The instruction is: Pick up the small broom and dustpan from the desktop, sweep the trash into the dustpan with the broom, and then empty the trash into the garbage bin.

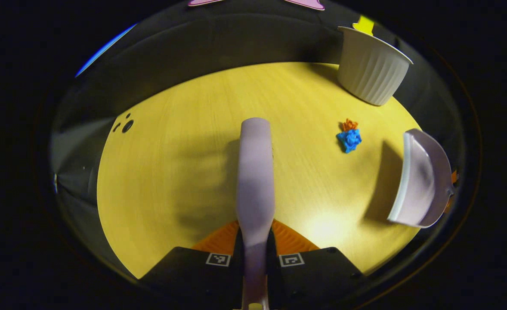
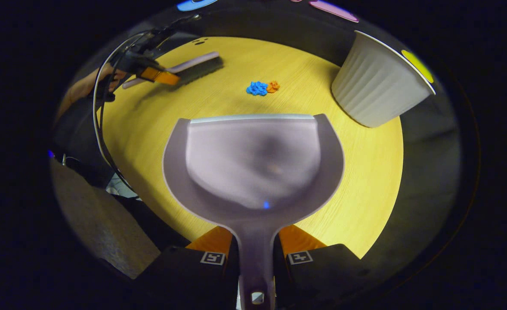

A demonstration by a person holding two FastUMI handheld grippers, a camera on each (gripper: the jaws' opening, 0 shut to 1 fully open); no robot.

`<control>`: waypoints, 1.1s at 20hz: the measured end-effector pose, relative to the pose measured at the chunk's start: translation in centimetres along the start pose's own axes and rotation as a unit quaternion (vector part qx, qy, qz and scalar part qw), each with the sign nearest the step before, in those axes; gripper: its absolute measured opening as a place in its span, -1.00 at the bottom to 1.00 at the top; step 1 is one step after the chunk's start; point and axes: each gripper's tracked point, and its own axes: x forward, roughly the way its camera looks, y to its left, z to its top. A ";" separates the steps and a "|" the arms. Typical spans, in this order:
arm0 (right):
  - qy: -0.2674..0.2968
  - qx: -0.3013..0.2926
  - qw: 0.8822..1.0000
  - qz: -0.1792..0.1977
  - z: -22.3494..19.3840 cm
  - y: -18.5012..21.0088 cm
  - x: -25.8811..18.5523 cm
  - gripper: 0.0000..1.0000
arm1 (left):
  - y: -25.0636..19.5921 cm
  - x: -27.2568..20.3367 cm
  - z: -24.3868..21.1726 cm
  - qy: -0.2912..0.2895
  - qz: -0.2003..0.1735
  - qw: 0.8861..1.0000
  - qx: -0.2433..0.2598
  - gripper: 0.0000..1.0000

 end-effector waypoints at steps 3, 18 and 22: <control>0.029 -0.001 1.000 -0.003 -0.3 -0.8 1.3 -0.24 | -2.5 0.8 2.8 -0.003 -0.017 0.999 0.038 -0.50; 0.043 0.037 0.998 0.021 1.3 -3.2 3.2 -0.14 | -13.8 3.1 4.7 0.056 -0.152 0.978 0.136 -0.47; 0.041 0.031 0.998 0.021 1.0 -3.2 3.3 -0.24 | -17.8 1.3 3.1 0.082 -0.225 0.962 0.131 -0.47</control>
